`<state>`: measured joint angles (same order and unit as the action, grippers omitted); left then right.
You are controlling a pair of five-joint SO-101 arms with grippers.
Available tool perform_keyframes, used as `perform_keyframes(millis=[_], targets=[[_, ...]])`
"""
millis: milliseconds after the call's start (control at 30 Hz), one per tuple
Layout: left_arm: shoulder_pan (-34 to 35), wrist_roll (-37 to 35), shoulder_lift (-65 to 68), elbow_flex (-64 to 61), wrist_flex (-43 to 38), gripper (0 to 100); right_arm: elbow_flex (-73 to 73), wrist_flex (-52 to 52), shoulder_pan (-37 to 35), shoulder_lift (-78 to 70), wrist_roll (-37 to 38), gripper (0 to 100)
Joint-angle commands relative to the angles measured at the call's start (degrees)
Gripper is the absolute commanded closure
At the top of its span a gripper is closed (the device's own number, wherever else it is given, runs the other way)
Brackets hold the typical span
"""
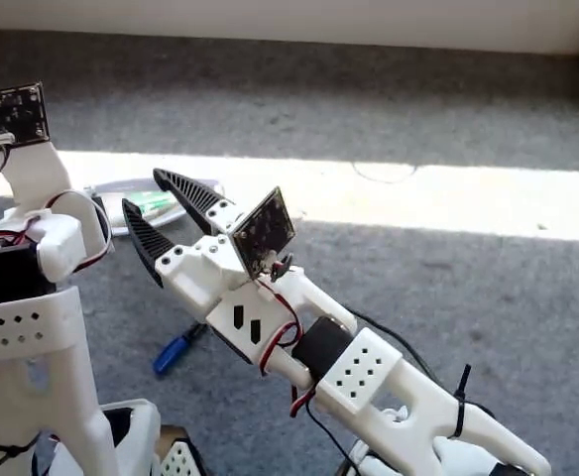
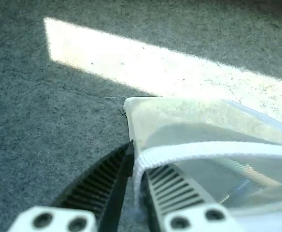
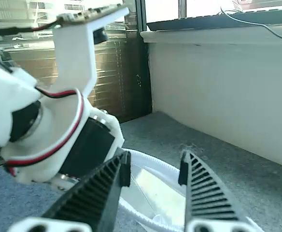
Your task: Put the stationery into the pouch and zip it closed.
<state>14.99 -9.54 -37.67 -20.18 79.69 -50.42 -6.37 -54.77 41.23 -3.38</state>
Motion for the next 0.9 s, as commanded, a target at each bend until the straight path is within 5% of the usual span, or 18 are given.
perform_keyframes(millis=[0,500,667,867], targets=[[-1.0,-0.2,0.0,0.0,-0.2,99,1.4,1.6,-0.6,3.9,0.5,84.2],[4.4,-0.5,0.0,0.6,-0.4,99,22.9,58.5,9.5,14.7,0.3,84.2],[7.3,-0.5,0.0,0.7,-0.5,99,14.6,62.9,12.5,14.6,0.0,84.2],[10.8,-0.7,0.0,0.7,-1.8,99,5.7,59.9,13.4,13.9,-9.0,84.2]])
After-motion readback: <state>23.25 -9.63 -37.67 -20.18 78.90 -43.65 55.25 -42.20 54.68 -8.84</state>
